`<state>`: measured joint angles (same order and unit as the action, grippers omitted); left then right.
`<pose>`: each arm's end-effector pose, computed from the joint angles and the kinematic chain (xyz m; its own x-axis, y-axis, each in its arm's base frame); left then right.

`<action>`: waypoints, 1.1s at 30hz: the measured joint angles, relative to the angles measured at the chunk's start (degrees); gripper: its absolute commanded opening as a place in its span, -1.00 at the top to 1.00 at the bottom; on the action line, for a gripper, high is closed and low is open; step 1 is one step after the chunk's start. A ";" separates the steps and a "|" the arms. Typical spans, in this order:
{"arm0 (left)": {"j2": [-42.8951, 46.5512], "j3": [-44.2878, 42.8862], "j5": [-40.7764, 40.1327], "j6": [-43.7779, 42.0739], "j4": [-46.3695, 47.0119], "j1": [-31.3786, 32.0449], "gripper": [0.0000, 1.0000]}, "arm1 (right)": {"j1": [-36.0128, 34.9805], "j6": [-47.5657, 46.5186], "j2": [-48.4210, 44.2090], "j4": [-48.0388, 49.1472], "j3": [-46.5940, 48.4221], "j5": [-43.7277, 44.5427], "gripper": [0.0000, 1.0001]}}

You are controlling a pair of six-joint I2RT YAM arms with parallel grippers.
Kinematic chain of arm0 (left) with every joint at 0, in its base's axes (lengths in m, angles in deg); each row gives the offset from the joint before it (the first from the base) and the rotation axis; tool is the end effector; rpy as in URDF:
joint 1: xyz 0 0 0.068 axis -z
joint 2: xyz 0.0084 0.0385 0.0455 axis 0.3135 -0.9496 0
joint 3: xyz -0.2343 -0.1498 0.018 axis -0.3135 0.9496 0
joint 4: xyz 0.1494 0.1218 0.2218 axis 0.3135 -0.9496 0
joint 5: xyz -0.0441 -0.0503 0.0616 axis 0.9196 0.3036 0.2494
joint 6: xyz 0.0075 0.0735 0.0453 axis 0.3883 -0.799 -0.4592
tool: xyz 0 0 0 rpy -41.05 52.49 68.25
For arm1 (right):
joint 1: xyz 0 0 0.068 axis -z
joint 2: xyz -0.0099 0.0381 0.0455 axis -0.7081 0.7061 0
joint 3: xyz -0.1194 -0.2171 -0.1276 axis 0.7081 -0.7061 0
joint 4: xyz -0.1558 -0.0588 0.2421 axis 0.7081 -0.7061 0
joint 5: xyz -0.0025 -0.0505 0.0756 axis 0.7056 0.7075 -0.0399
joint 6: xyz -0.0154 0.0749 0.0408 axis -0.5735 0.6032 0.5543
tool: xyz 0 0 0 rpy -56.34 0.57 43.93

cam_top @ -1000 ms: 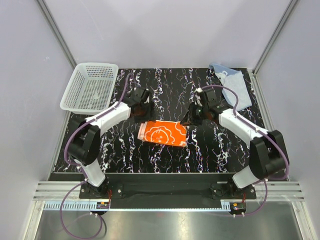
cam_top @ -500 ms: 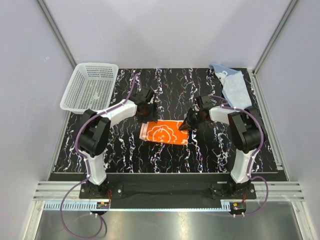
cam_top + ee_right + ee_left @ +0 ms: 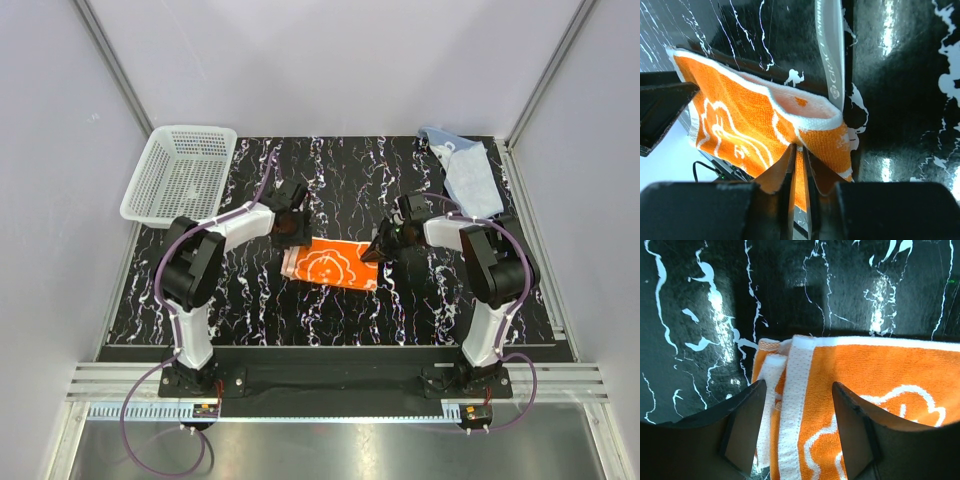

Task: Roll the towels
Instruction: Fold the towel

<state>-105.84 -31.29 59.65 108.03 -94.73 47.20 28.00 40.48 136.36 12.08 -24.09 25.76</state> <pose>0.3835 -0.2088 0.1170 -0.9205 -0.0357 -0.3891 0.0355 0.9840 -0.1743 0.3677 0.1539 0.0707 -0.9580 0.2654 -0.1087 0.1329 0.7468 0.6517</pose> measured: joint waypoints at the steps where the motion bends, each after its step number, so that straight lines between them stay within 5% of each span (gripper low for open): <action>1: 0.02 -0.02 -0.22 -0.02 0.11 0.00 -0.23 | 0.00 -0.17 -0.04 -0.28 0.07 0.04 0.63; 12: 14.60 0.50 -6.32 -0.52 -3.45 2.71 -0.14 | -0.22 -5.29 -4.33 -11.32 3.26 3.85 0.07; 19: 26.82 10.32 -2.95 1.01 0.35 8.96 0.10 | -3.72 -5.49 -12.28 -13.38 3.30 3.45 0.60; 33: 18.49 16.87 2.32 4.26 5.33 10.71 0.14 | -7.74 -1.79 -13.05 -8.13 -7.06 1.60 0.81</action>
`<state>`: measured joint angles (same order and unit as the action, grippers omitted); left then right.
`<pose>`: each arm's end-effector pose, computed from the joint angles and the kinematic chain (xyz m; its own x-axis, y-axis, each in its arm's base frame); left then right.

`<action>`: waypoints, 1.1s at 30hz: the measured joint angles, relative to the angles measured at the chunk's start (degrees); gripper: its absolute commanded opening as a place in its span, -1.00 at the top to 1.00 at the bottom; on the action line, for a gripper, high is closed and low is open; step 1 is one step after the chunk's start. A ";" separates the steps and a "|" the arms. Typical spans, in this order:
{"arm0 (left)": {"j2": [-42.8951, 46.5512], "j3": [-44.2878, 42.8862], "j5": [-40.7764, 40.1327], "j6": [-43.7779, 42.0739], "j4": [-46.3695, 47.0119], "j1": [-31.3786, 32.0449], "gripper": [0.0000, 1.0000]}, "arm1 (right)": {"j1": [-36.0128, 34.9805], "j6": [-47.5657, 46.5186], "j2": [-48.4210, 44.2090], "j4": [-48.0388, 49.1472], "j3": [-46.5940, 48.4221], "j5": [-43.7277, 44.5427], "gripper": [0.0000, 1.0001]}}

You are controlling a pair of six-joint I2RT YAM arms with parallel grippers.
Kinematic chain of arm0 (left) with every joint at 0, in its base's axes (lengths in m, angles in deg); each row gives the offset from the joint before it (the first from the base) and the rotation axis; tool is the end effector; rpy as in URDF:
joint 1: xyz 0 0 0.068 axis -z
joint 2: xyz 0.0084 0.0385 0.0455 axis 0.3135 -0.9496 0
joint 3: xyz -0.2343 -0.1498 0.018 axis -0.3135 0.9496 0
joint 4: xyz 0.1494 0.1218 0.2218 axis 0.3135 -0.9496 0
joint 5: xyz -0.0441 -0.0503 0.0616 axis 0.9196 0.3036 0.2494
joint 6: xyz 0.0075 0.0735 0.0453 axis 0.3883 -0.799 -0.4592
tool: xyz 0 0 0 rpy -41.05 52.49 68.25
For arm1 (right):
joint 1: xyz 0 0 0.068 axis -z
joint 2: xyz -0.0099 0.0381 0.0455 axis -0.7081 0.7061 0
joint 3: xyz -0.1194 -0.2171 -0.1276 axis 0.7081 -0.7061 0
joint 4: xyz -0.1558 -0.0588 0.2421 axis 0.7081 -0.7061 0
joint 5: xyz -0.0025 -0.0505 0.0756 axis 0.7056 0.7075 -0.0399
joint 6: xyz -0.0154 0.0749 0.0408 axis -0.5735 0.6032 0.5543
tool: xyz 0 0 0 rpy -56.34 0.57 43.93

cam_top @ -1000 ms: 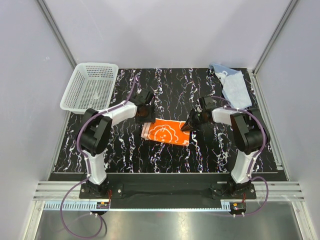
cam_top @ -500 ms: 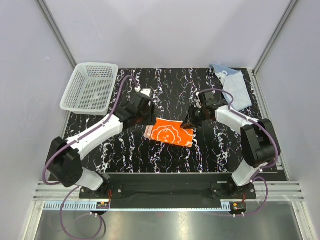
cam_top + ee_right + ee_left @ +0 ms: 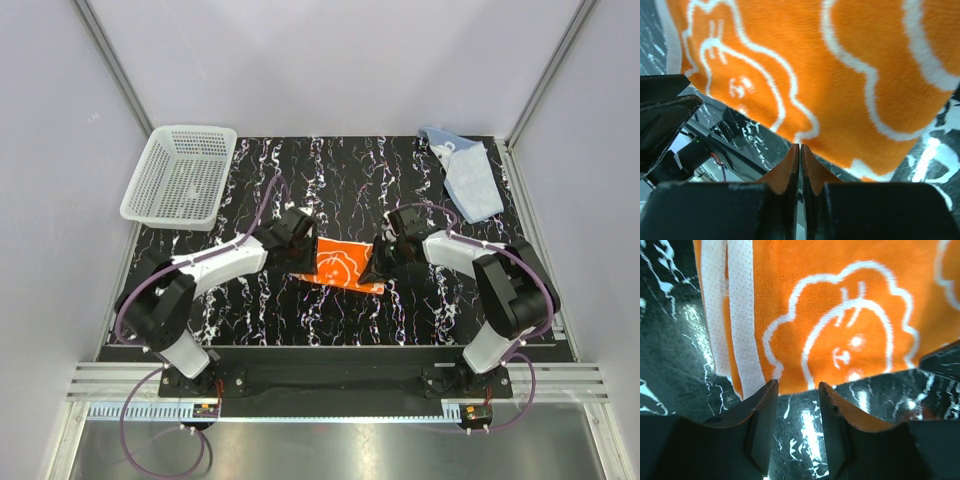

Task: Roll the towels
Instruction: Fold the towel

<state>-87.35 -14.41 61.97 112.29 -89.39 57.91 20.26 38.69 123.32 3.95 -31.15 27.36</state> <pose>0.2850 -0.2366 0.1488 -0.8947 0.0390 -0.4449 0.1855 0.9386 -0.2909 0.3018 0.1806 0.1039 -0.9868 0.1187 -0.1099 0.0256 0.7856 0.6182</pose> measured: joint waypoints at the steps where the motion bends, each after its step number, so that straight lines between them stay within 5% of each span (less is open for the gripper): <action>1: -1.49 -0.33 -0.07 0.15 -0.31 -0.07 0.14 | 0.15 0.11 0.74 0.39 -0.35 -0.02 0.82; 12: -7.34 -1.73 -0.94 1.42 -2.34 -4.52 0.12 | 3.04 0.11 1.64 1.03 -3.17 0.83 0.82; 17: -7.21 -2.14 -2.69 0.92 -3.98 -5.66 -0.07 | 3.04 0.13 1.64 1.05 -3.21 0.44 0.80; 23: -5.64 -6.75 -9.79 -0.70 -10.64 -4.28 -0.29 | 3.06 -0.74 -2.78 -5.40 -2.25 3.72 0.41; 27: -4.28 -13.46 -16.55 -1.70 -14.64 0.33 -0.33 | 3.08 -1.97 -11.43 -11.43 1.75 9.40 -0.04; 33: -3.65 -19.85 -24.63 -2.80 -16.98 11.61 -0.33 | 3.13 -2.27 -22.10 -16.79 5.25 18.62 -0.13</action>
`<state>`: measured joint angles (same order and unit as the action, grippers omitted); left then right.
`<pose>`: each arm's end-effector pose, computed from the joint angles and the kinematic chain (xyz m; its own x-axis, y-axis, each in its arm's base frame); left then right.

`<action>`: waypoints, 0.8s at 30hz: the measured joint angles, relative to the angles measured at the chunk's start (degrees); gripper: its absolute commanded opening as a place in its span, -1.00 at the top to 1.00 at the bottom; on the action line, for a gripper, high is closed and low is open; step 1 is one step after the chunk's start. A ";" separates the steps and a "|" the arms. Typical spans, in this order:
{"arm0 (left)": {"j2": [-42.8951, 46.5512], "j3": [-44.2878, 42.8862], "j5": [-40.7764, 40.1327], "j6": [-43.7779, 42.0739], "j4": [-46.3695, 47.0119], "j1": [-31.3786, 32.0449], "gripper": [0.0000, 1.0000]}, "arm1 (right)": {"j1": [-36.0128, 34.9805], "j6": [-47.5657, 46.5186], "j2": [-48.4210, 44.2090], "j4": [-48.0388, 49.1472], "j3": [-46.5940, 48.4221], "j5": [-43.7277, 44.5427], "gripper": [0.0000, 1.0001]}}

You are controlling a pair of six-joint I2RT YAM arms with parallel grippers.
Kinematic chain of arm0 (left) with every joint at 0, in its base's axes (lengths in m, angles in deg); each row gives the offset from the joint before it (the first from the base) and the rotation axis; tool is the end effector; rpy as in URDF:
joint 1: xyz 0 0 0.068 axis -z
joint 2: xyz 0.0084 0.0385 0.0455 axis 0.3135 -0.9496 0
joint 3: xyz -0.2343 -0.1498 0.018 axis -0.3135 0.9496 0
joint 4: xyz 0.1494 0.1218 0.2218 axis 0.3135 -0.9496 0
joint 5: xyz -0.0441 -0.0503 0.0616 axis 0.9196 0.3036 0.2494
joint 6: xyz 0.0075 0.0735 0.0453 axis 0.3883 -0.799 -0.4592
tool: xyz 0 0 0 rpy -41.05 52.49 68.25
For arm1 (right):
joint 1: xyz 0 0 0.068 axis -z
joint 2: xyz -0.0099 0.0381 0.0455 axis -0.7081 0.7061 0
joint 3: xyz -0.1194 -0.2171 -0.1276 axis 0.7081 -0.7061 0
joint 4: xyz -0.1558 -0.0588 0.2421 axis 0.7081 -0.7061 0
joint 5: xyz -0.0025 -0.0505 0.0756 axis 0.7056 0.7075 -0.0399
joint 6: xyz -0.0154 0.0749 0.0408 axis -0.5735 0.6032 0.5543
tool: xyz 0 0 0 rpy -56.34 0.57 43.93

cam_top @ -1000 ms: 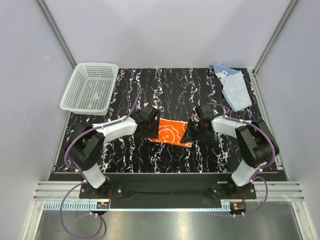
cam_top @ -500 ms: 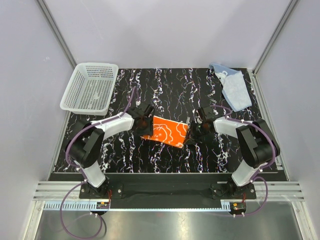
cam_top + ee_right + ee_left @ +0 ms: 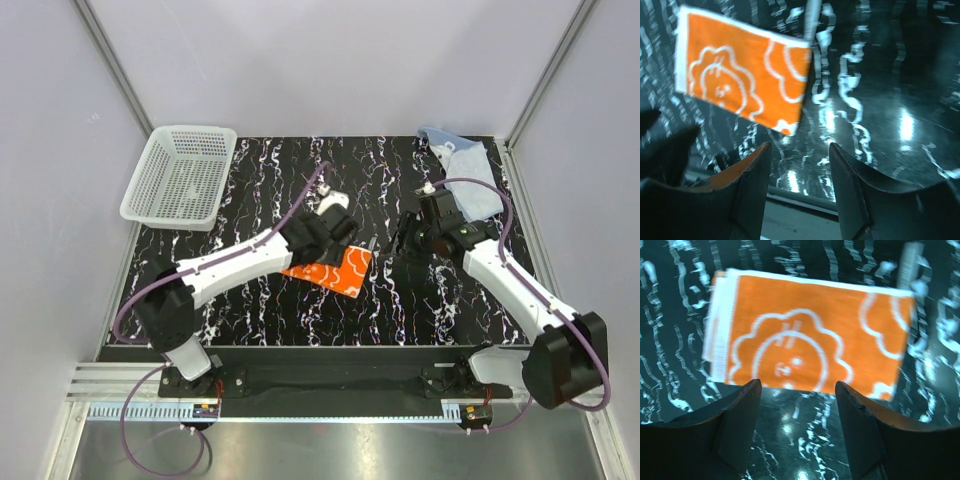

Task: Roll the towels
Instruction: Roll the towel

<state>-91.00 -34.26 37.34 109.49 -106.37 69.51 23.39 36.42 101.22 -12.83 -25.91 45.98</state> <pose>0.2761 -0.2935 0.2308 -0.7509 0.2091 -0.6264 0.2324 0.9716 0.0457 0.2896 0.1301 0.2285 -0.8693 0.2517 -0.4255 0.0301 0.8861 0.4626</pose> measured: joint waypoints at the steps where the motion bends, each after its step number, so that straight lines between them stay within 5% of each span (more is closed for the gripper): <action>1: -0.04 -0.07 -0.39 -0.20 0.24 1.77 -0.33 | 0.00 0.24 -0.90 -1.01 -0.04 1.60 -0.13; 11: -12.24 -4.04 -0.17 -0.50 1.44 12.87 -0.27 | 0.28 6.91 -17.97 -8.20 -5.31 16.96 -0.14; 24: -20.50 -7.02 -0.28 0.22 1.40 16.39 -0.23 | 0.33 8.83 -17.22 -9.84 -8.28 18.40 -0.15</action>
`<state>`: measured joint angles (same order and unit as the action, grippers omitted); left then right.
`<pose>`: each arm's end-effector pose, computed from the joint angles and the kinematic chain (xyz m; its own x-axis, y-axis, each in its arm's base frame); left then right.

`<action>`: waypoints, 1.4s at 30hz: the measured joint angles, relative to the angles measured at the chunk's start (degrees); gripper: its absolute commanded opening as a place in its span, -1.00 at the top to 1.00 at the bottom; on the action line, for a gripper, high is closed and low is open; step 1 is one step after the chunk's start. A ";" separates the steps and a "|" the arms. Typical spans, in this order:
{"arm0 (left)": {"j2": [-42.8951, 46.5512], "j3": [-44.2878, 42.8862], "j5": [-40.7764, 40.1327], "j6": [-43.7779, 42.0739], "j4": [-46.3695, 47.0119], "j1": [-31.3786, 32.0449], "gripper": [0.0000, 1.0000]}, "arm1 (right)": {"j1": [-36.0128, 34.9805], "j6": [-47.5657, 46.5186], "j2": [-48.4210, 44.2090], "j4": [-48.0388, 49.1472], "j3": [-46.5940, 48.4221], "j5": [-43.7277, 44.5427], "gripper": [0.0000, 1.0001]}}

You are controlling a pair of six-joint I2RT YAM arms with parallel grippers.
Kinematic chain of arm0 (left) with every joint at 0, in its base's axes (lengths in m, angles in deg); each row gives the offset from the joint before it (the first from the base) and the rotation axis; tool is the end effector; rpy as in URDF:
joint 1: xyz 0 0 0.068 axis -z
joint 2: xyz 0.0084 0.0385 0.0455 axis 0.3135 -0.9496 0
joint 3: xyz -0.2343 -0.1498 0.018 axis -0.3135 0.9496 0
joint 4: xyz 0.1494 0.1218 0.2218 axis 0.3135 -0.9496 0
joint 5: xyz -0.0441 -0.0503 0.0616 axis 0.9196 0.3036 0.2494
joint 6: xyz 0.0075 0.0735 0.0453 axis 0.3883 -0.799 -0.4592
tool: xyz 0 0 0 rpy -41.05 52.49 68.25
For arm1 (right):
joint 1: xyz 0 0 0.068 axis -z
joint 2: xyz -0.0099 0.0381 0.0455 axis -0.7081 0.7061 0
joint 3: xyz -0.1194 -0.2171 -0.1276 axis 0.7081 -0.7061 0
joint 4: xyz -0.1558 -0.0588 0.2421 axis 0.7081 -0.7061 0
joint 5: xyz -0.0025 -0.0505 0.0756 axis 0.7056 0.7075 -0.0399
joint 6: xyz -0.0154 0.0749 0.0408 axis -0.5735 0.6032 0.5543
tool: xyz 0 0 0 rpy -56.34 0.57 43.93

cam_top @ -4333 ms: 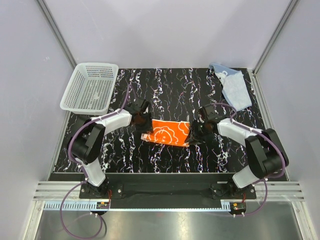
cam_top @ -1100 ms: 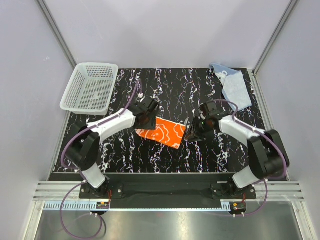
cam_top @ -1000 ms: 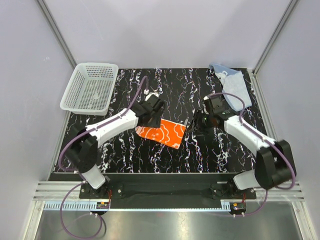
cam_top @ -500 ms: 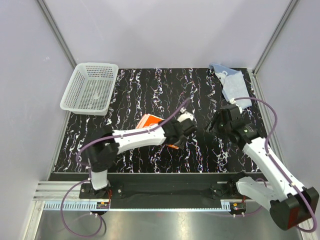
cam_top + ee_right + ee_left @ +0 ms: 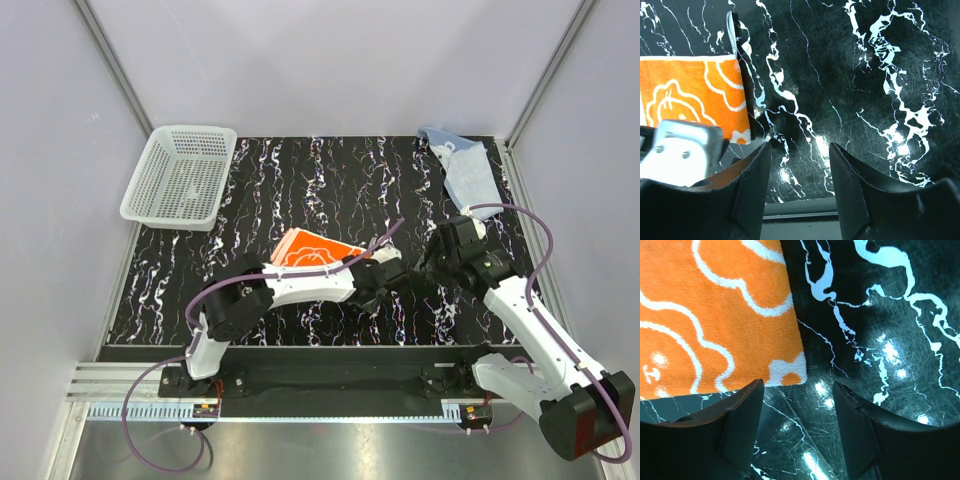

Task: Roll the towels
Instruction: Roll the towel

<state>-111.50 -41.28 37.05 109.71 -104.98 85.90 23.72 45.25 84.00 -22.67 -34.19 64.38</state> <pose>0.2018 -0.4063 0.1276 -0.7067 0.5173 -0.4827 0.5010 0.8476 0.1748 0.2303 0.0787 0.2362 -0.7365 0.4395 -0.5142 0.3041 0.8942 0.3286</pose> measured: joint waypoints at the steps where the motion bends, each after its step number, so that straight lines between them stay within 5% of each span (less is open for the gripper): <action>1: -0.42 0.00 -0.13 0.17 -0.02 0.15 -0.23 | 0.00 0.04 0.20 0.00 -0.02 0.00 -0.14; 12: -2.19 0.22 -1.07 1.14 2.05 0.50 0.10 | 0.00 0.15 1.09 0.07 -0.02 -0.04 -0.14; 19: -0.98 3.91 -0.76 1.60 8.70 -0.63 0.69 | 0.00 0.15 1.64 0.07 -0.02 -0.11 -0.14; 21: -0.33 5.16 -0.68 1.49 10.16 -1.29 0.99 | 0.00 0.15 1.95 0.11 -0.02 -0.15 -0.13; 32: 7.34 14.16 3.72 0.26 15.02 -3.13 1.00 | 0.00 0.31 4.68 5.27 -0.09 -4.72 -0.14; 42: 21.64 22.51 7.21 -0.37 18.34 -3.13 1.00 | 0.00 3.58 13.29 21.20 -5.60 -18.99 -0.27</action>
<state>-89.87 -18.76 44.26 109.34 -86.64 82.78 23.72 48.83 97.28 -1.47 -39.79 45.39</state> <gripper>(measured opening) 0.022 0.627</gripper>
